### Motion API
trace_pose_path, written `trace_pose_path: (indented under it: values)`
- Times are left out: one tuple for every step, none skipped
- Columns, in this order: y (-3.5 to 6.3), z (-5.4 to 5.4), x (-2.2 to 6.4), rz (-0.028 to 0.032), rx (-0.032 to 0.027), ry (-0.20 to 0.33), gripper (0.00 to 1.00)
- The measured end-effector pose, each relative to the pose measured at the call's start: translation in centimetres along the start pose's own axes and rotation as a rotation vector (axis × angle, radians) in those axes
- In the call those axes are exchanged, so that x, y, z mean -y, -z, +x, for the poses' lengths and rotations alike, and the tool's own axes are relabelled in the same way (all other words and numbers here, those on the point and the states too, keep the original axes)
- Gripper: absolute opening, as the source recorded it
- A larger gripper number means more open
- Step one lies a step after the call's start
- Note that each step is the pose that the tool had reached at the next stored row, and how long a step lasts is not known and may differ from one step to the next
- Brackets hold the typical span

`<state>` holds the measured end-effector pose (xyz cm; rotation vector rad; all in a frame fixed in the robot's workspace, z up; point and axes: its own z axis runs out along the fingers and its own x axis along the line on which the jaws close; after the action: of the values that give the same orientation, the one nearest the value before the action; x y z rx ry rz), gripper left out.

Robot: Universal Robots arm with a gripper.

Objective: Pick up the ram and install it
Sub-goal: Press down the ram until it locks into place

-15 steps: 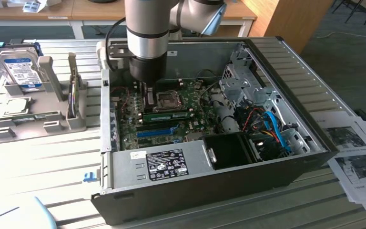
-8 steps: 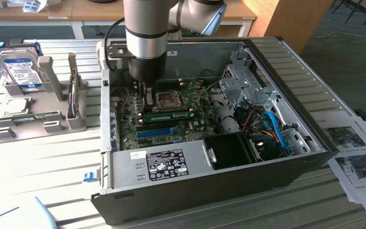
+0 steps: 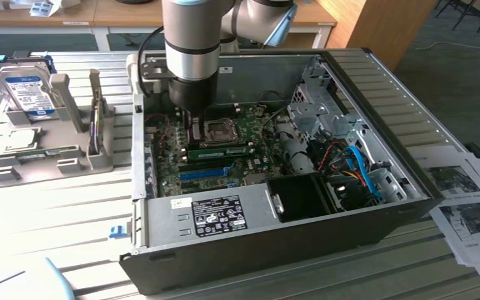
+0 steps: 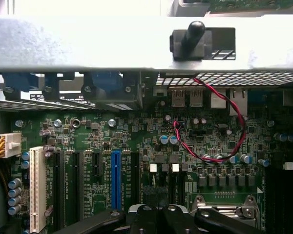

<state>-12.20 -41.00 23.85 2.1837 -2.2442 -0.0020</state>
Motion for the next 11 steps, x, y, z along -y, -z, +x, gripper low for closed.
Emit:
trace_pose_path:
  values:
    - [-0.06,0.0,0.0,-0.0001,0.0,0.0,0.09]
    - [-0.07,0.01,0.0,-0.0002,-0.0002,0.0,0.09]
    - [-0.07,0.01,0.0,-0.0002,-0.0002,0.0,0.09]
    - [-0.07,0.01,0.0,-0.0002,-0.0003,0.0,0.09]
    - [-0.07,0.01,0.0,-0.0002,-0.0002,0.0,0.09]
    - [-0.09,0.0,0.0,-0.0001,-0.0001,0.0,0.09]
    - [-0.12,0.0,0.0,0.0001,0.0001,0.0,0.09]
    - [-0.17,0.0,0.0,0.0001,0.0002,0.0,0.09]
    - [-0.2,0.0,0.0,0.0,0.0001,0.0,0.09]
    - [-0.23,0.0,0.0,-0.0001,-0.0001,0.0,0.09]
    - [-0.28,0.0,0.0,0.0,0.0,0.0,0.09]
